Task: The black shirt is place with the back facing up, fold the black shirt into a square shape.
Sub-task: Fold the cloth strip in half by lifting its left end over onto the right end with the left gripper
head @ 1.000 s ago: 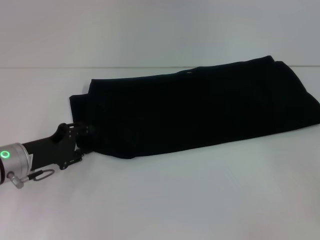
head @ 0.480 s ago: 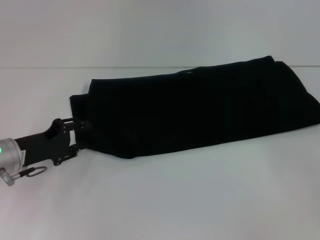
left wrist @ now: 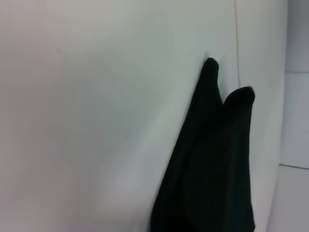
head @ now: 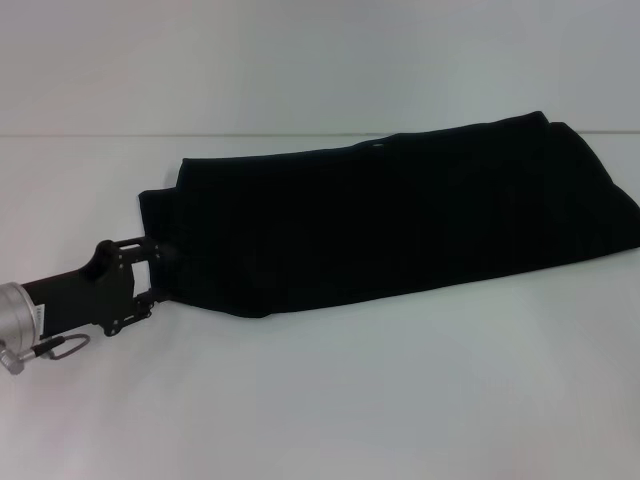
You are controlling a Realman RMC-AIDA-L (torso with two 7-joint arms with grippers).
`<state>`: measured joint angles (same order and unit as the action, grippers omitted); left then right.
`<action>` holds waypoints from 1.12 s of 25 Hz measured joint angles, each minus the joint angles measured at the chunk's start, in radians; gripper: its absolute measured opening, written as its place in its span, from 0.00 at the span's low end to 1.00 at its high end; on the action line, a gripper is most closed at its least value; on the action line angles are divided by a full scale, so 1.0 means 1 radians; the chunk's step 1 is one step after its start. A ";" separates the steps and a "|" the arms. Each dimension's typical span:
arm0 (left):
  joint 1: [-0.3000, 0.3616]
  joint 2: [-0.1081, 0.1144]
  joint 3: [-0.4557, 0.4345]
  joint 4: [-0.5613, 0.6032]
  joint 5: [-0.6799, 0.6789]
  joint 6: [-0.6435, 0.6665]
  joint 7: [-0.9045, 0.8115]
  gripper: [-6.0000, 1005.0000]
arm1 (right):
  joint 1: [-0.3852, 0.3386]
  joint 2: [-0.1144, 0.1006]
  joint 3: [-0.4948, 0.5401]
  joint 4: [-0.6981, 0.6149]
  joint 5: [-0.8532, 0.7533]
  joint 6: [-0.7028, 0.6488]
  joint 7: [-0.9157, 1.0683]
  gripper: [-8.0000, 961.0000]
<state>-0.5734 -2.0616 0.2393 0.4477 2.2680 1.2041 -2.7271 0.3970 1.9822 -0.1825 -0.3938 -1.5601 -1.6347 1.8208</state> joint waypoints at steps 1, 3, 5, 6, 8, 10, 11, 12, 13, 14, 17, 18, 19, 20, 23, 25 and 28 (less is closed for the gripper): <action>0.000 0.000 -0.010 -0.004 0.000 0.006 -0.007 0.58 | -0.001 0.000 0.000 0.000 0.000 0.000 0.000 0.89; -0.001 0.001 -0.008 -0.006 0.003 0.011 -0.014 0.58 | -0.002 0.000 0.000 0.000 0.000 0.000 0.000 0.89; -0.001 0.002 -0.001 -0.007 0.008 0.022 -0.017 0.58 | -0.003 0.000 0.000 0.000 0.000 0.000 0.000 0.89; 0.000 0.002 0.001 -0.005 0.009 0.032 -0.016 0.58 | -0.003 0.000 0.000 0.000 0.000 0.000 0.000 0.89; 0.002 0.002 0.006 0.001 0.010 0.062 -0.010 0.58 | -0.003 0.000 0.000 0.000 0.000 -0.001 0.000 0.89; -0.001 0.001 0.029 0.015 0.011 0.098 -0.011 0.58 | -0.003 0.000 0.000 -0.002 0.000 -0.002 0.000 0.89; -0.003 0.001 0.046 0.024 0.011 0.109 -0.014 0.58 | -0.003 0.000 0.000 -0.003 0.000 -0.002 0.000 0.89; -0.004 0.000 0.062 0.036 0.011 0.118 -0.020 0.58 | -0.003 0.000 0.000 -0.003 0.000 -0.003 0.000 0.89; -0.005 -0.001 0.073 0.042 0.011 0.119 -0.023 0.58 | -0.003 0.000 0.000 -0.003 0.000 -0.003 0.000 0.89; -0.008 -0.003 0.090 0.050 0.012 0.118 -0.029 0.58 | -0.003 0.000 0.000 -0.002 0.000 -0.003 0.000 0.89; -0.011 -0.003 0.109 0.053 0.018 0.107 -0.040 0.58 | -0.004 0.000 0.000 -0.001 -0.001 -0.003 0.000 0.89; -0.015 -0.001 0.121 0.054 0.046 0.095 -0.057 0.58 | -0.005 0.000 0.000 -0.001 -0.001 -0.003 0.000 0.89; -0.015 -0.001 0.119 0.055 0.060 0.093 -0.063 0.58 | -0.007 0.000 0.000 -0.001 -0.001 -0.003 0.000 0.89; -0.015 0.000 0.115 0.058 0.073 0.091 -0.068 0.58 | -0.008 0.000 0.000 -0.001 -0.001 -0.002 0.000 0.89; -0.009 0.001 0.100 0.059 0.087 0.088 -0.072 0.58 | -0.011 -0.001 0.000 -0.001 -0.001 -0.001 0.000 0.89; -0.010 0.001 0.097 0.059 0.086 0.084 -0.072 0.58 | -0.010 -0.001 0.000 -0.001 -0.001 -0.001 0.000 0.89; -0.026 0.001 0.098 0.056 0.085 0.081 -0.077 0.58 | -0.010 -0.002 0.000 -0.001 -0.001 -0.002 0.000 0.89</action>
<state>-0.5993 -2.0602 0.3376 0.5036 2.3534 1.2850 -2.8045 0.3866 1.9807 -0.1825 -0.3947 -1.5609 -1.6364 1.8209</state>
